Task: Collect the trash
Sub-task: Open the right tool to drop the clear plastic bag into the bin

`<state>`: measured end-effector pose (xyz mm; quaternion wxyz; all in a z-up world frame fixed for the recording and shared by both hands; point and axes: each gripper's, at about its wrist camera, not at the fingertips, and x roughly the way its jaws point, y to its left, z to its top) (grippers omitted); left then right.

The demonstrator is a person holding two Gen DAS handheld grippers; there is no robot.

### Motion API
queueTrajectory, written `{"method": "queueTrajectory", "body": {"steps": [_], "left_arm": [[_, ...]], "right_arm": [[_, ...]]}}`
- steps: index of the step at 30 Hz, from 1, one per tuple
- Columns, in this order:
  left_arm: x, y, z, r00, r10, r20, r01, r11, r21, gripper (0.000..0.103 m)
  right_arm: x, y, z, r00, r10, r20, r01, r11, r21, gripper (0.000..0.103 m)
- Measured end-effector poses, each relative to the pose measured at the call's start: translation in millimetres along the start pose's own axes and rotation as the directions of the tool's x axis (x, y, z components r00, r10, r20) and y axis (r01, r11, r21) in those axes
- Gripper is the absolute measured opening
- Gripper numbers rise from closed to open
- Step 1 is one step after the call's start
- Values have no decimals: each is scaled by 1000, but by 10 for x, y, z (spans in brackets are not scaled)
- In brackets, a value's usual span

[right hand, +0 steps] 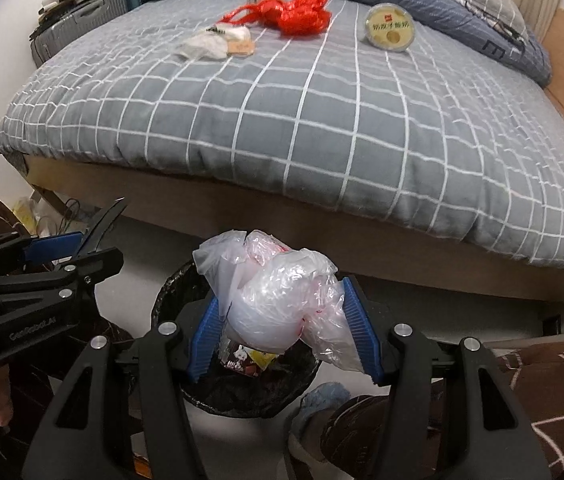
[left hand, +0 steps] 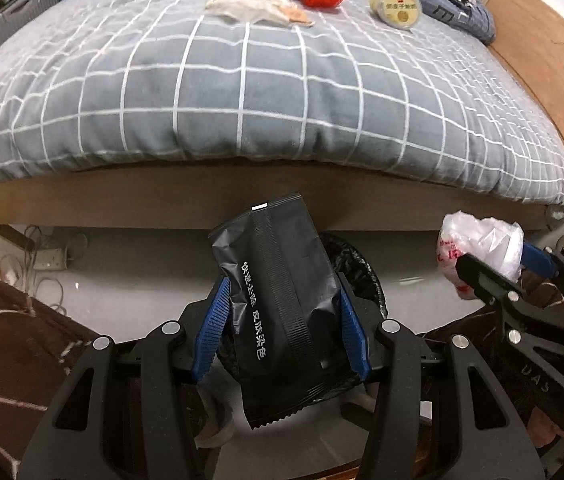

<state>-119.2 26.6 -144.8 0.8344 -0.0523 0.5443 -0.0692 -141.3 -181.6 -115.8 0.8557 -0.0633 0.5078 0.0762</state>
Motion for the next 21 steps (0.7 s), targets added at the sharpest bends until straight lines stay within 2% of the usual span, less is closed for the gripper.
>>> {"method": "queueTrajectory", "body": {"steps": [10, 21], "left_arm": [[282, 84, 75, 999, 15, -41, -15, 1000, -7, 51], [521, 230, 92, 995, 40, -92, -43, 999, -29, 51]], "right_arm": [[423, 3, 18, 995, 26, -92, -25, 1000, 18, 56], [893, 134, 7, 978, 30, -205, -34, 999, -17, 56]]}}
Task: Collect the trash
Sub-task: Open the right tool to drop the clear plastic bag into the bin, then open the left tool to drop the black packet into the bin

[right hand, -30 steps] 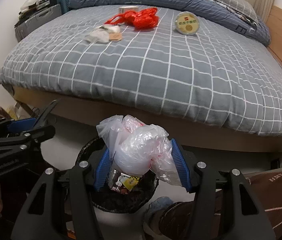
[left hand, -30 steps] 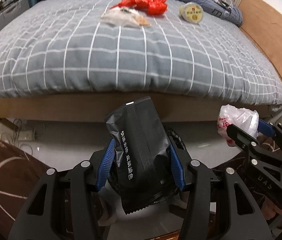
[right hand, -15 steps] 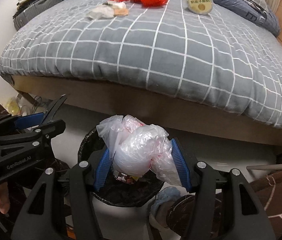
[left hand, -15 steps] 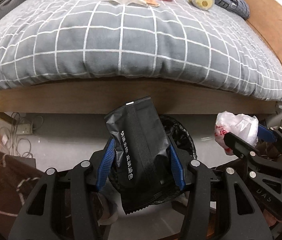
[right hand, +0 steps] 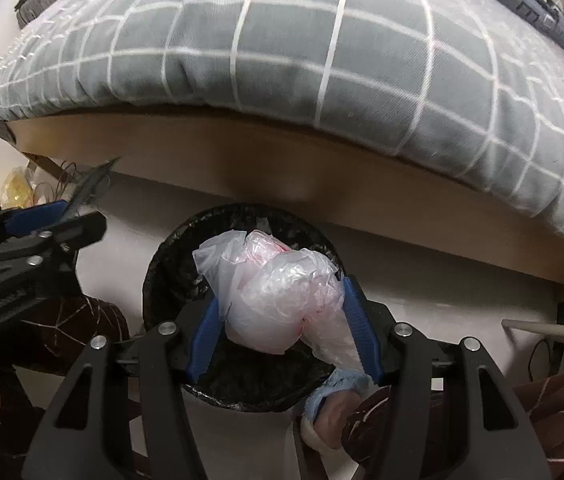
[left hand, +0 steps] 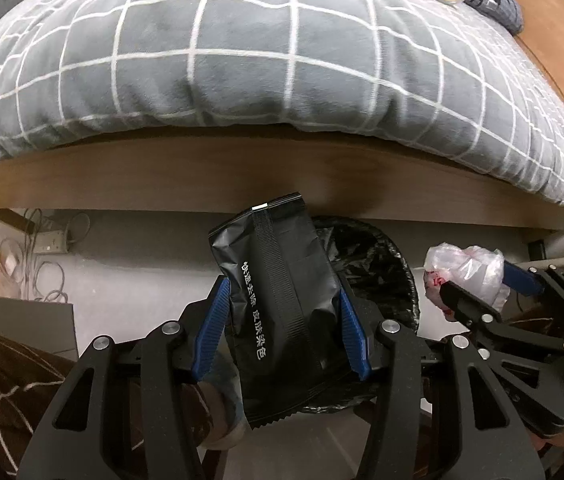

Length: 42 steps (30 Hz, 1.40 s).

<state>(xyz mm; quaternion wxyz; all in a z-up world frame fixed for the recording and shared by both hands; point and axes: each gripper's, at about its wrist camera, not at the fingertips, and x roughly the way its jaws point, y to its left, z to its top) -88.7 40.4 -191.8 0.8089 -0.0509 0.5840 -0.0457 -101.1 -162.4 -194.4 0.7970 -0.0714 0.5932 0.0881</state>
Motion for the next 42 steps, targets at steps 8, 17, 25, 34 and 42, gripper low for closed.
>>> {"method": "queueTrajectory", "body": {"steps": [8, 17, 25, 34, 42], "left_arm": [[62, 49, 12, 1000, 0, -28, 0, 1000, -9, 51], [118, 58, 27, 999, -5, -38, 4, 1000, -15, 51], [181, -23, 61, 999, -15, -44, 15, 1000, 3, 51], [317, -316, 41, 996, -33, -77, 37, 998, 56, 51], [397, -651, 13, 995, -40, -88, 49, 993, 104, 51]], "right_arm": [[197, 148, 51, 999, 7, -35, -8, 1000, -23, 57], [173, 159, 13, 1000, 3, -30, -4, 999, -34, 66], [28, 67, -75, 1000, -15, 26, 16, 999, -44, 82], [-66, -475, -210, 995, -82, 48, 77, 993, 85, 96], [-139, -835, -311, 988, -142, 59, 130, 977, 168, 96]]}}
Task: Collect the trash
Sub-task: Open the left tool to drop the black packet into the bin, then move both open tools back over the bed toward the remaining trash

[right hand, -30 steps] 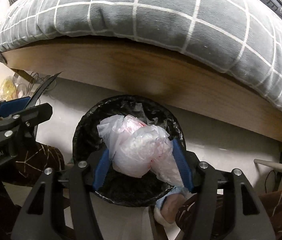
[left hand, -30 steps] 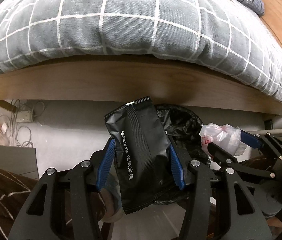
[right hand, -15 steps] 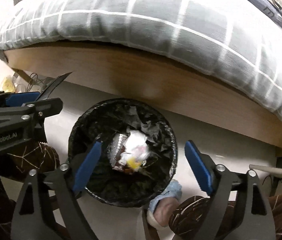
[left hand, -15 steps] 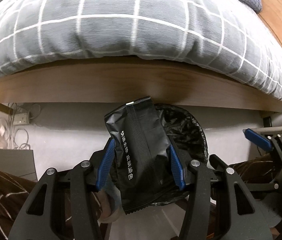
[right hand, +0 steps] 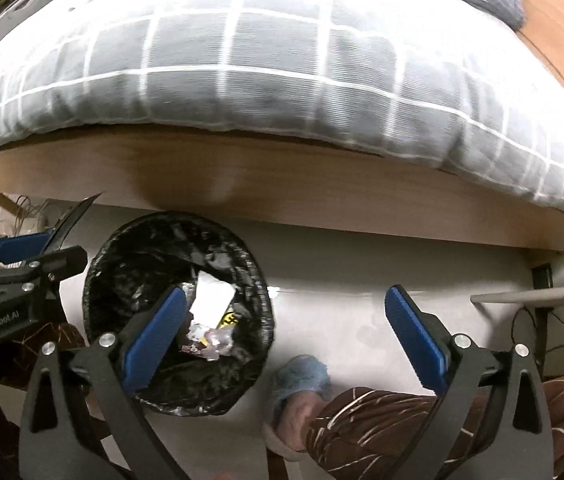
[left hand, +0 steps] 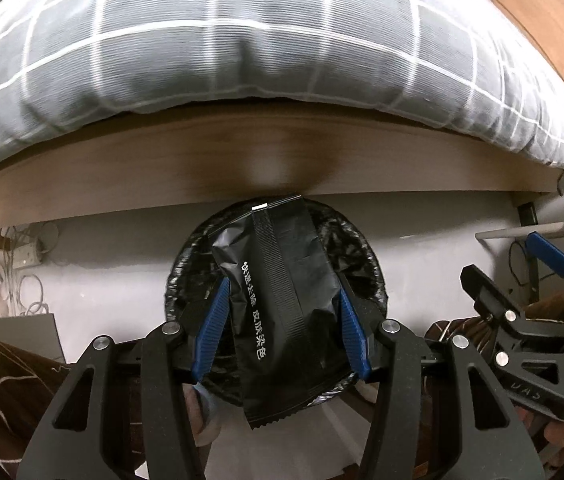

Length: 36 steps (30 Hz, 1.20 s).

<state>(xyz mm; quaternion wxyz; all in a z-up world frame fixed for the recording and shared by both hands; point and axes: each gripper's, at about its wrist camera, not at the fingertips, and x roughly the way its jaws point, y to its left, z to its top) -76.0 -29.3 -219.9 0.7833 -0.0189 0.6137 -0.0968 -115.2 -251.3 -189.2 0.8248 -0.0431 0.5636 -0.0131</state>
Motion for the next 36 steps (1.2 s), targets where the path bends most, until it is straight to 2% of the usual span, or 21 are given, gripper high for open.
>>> {"method": "queueTrajectory", "body": {"steps": [9, 16, 22, 28, 36], "left_arm": [[62, -110, 5, 1000, 0, -15, 0, 1000, 19, 52], [28, -139, 13, 1000, 1, 10, -1, 999, 32, 70], [-43, -132, 30, 1000, 8, 30, -9, 1000, 20, 80], [-228, -66, 34, 996, 22, 91, -23, 1000, 5, 93], [-480, 56, 114, 982, 50, 179, -46, 999, -26, 97]], "right_arm": [[-28, -103, 20, 1000, -2, 12, 2, 1000, 30, 96], [-56, -92, 45, 1000, -13, 25, 12, 999, 32, 96], [-133, -66, 88, 999, -17, 49, 16, 1000, 27, 96], [-229, -80, 149, 997, -20, 80, 17, 999, 37, 96], [-470, -95, 267, 987, -16, 157, 9, 999, 49, 96]]}}
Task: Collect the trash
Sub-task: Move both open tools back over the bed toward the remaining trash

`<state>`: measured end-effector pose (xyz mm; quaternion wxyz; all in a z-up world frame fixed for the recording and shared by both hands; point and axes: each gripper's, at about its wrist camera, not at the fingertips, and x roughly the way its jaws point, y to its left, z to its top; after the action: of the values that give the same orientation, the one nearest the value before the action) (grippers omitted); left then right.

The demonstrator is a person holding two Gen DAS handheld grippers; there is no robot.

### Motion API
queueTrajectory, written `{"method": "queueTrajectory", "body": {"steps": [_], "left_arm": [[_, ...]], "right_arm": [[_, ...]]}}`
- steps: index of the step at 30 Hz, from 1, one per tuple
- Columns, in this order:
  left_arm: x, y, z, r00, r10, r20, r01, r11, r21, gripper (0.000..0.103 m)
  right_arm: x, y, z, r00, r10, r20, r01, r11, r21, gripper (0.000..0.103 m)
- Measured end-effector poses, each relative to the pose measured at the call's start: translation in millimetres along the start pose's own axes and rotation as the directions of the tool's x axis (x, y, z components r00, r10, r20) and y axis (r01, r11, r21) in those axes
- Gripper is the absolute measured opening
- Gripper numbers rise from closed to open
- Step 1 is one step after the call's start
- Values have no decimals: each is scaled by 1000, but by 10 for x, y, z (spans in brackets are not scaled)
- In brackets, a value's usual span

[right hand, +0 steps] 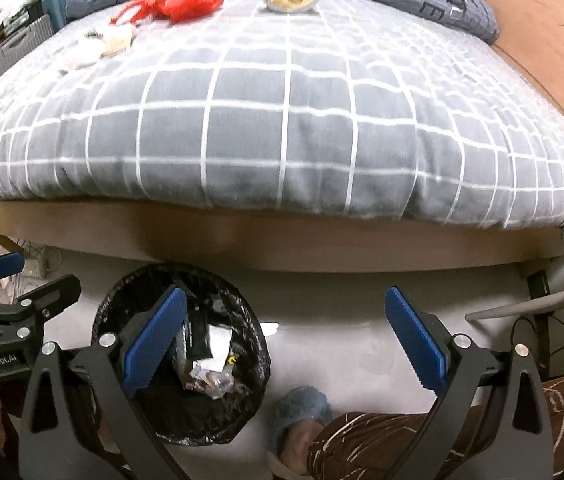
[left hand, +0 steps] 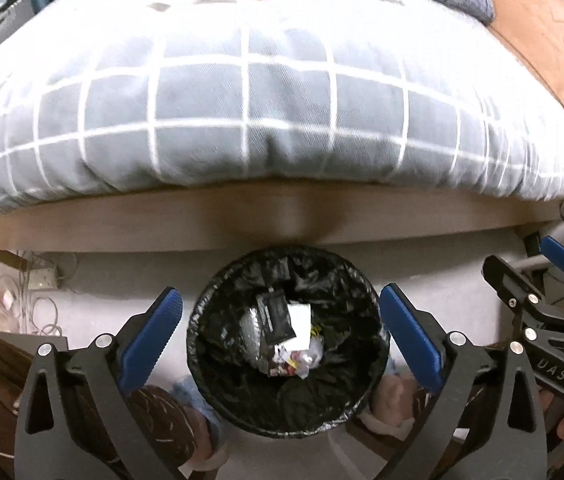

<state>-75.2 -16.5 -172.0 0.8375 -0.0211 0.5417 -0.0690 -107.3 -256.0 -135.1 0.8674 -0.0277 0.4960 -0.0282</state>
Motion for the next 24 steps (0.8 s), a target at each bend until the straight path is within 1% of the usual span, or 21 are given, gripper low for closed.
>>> {"method": "queueTrajectory", "body": {"steps": [5, 8, 11, 14, 19, 24], "left_arm": [[-129, 79, 73, 998, 24, 53, -24, 1000, -14, 97], [-207, 125, 124, 997, 16, 74, -14, 999, -32, 97], [-289, 150, 160, 995, 17, 100, -13, 999, -34, 97], [-353, 155, 199, 993, 6, 116, -2, 999, -35, 97], [-545, 181, 335, 984, 15, 177, -10, 999, -34, 97], [-704, 311, 573, 971, 21, 237, -3, 997, -77, 97]], "right_arm": [[-205, 15, 109, 998, 1, 65, 0, 1000, -3, 96], [-339, 9, 186, 995, 10, 104, -11, 1000, 7, 96], [-459, 15, 252, 989, 2, 149, -2, 1000, -4, 96], [-562, 58, 320, 982, 11, 187, -10, 1000, -11, 96], [-737, 146, 466, 966, 15, 258, -5, 999, -39, 96], [-802, 149, 677, 958, 37, 285, -30, 999, -30, 96]]}}
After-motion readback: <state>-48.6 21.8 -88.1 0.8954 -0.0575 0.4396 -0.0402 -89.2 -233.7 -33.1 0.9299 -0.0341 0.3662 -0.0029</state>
